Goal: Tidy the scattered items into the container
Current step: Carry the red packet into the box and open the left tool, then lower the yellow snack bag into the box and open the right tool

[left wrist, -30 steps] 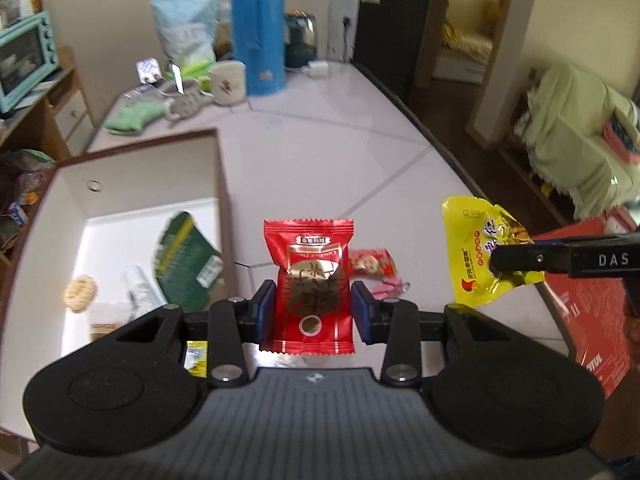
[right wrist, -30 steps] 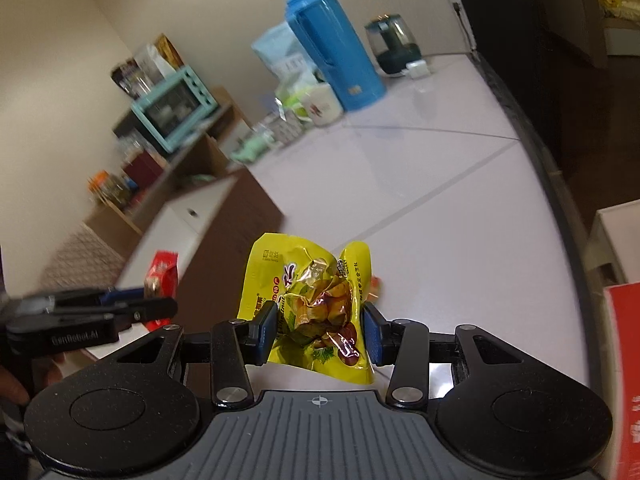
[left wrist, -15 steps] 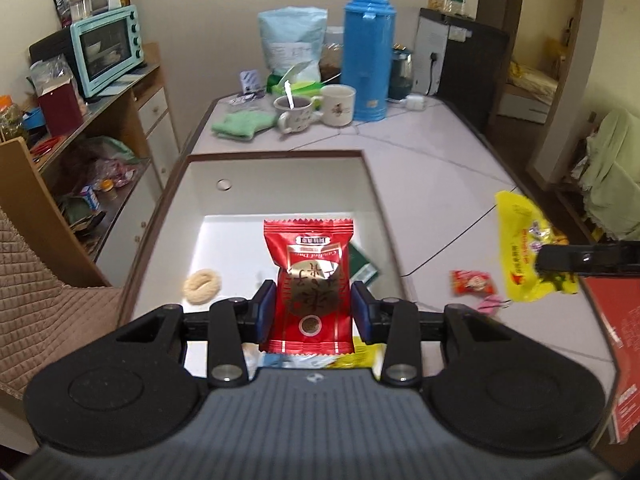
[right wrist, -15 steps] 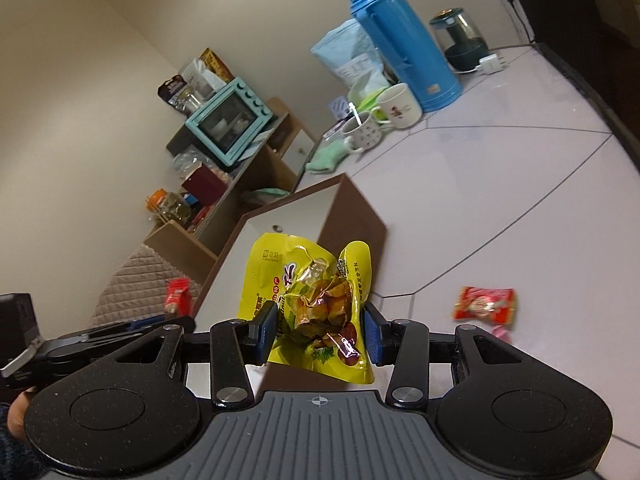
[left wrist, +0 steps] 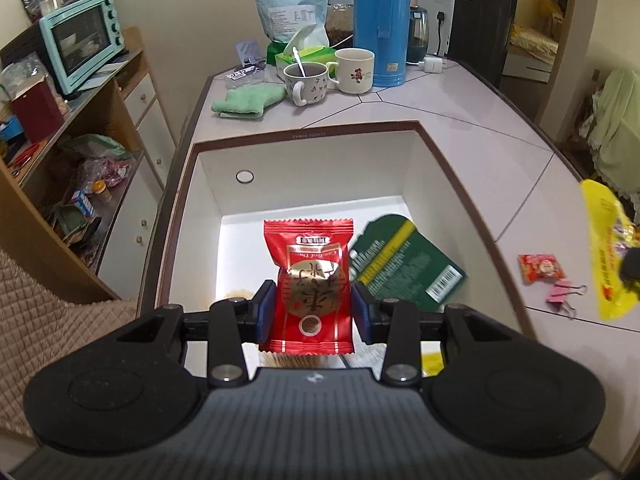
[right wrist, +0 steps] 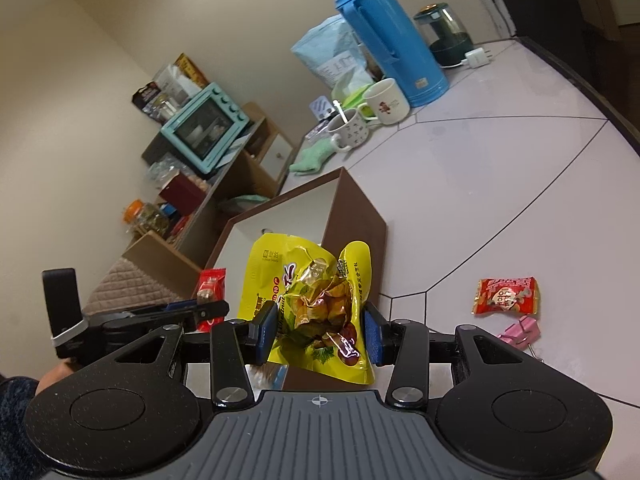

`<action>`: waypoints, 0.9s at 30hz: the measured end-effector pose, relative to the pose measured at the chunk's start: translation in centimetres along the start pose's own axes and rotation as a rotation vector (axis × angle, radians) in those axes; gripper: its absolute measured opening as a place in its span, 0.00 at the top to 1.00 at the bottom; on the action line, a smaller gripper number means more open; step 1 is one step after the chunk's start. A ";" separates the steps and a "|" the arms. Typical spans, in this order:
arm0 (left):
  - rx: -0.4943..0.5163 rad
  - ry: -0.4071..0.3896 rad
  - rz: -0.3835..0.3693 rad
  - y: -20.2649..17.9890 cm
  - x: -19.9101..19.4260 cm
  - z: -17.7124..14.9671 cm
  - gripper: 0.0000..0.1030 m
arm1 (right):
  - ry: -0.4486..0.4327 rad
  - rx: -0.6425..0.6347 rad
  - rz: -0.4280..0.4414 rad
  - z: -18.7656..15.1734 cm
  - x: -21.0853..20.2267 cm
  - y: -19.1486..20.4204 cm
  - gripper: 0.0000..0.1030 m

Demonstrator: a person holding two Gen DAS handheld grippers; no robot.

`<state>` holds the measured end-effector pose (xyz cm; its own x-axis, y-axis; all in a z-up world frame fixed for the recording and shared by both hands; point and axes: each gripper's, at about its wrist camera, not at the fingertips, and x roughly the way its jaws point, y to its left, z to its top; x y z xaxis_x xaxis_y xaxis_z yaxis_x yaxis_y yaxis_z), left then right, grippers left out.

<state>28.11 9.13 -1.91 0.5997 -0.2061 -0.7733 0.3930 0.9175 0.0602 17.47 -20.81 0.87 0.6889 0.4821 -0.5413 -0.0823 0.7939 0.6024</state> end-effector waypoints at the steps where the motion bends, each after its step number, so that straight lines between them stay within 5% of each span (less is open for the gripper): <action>1: 0.008 0.005 -0.001 0.3 0.6 0.3 0.66 | -0.003 0.005 -0.007 0.0 0.1 0.0 0.58; 13: 0.039 0.006 -0.003 3.1 5.0 2.3 0.66 | -0.019 -0.002 -0.065 1.4 2.8 1.7 0.58; 27: -0.023 -0.020 -0.040 6.7 0.2 2.0 0.63 | 0.063 -0.182 -0.043 4.3 11.3 6.2 0.58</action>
<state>32.28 14.56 -0.43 0.5978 -0.2490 -0.7620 0.4006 0.9161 0.0149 27.83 -12.09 1.02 0.6487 0.4638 -0.6034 -0.1864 0.8655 0.4649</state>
